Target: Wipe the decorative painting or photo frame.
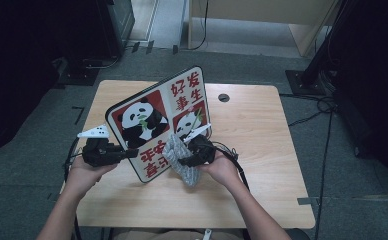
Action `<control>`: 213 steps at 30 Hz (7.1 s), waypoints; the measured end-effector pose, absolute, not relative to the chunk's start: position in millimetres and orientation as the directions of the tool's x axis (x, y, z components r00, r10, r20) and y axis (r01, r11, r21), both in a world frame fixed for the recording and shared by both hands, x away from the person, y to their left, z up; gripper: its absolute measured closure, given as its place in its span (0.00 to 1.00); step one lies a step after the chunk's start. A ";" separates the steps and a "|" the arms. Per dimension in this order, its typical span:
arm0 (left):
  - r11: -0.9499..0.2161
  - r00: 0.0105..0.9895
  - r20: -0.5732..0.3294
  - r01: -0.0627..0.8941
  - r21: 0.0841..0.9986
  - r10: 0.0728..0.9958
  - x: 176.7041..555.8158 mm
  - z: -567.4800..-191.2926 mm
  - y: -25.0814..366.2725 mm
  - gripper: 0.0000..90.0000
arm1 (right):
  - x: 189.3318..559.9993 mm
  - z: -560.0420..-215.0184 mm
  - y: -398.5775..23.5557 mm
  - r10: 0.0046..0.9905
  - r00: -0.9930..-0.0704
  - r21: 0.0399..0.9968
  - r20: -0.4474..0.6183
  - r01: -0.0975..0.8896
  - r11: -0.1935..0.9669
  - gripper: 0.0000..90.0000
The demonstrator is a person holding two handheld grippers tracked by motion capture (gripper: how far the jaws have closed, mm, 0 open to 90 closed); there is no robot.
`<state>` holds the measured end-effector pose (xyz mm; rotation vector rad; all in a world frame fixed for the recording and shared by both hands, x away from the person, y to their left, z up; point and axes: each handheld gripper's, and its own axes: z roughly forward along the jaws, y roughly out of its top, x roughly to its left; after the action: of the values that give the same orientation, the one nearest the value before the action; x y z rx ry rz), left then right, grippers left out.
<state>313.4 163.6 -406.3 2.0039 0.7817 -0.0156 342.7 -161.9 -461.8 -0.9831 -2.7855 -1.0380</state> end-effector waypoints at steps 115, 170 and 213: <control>-0.337 0.793 -0.331 0.540 0.772 0.511 313.8 -407.8 162.8 0.86 | 344.0 -358.7 -111.6 0.506 -0.838 0.671 0.203 0.495 0.552 0.68; -0.342 0.795 -0.327 0.537 0.771 0.511 313.7 -408.1 162.5 0.86 | 326.1 -443.3 -123.8 0.515 -0.831 0.629 0.210 0.518 0.579 0.67; -0.317 0.794 -0.322 0.526 0.789 0.516 299.7 -398.4 190.4 0.68 | 319.9 -427.6 -131.5 0.501 -0.825 0.614 0.262 0.543 0.573 0.68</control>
<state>299.7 190.4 -398.4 1.9723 0.7801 -0.0123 319.9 -131.5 -427.6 -0.9080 -2.7335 -1.0978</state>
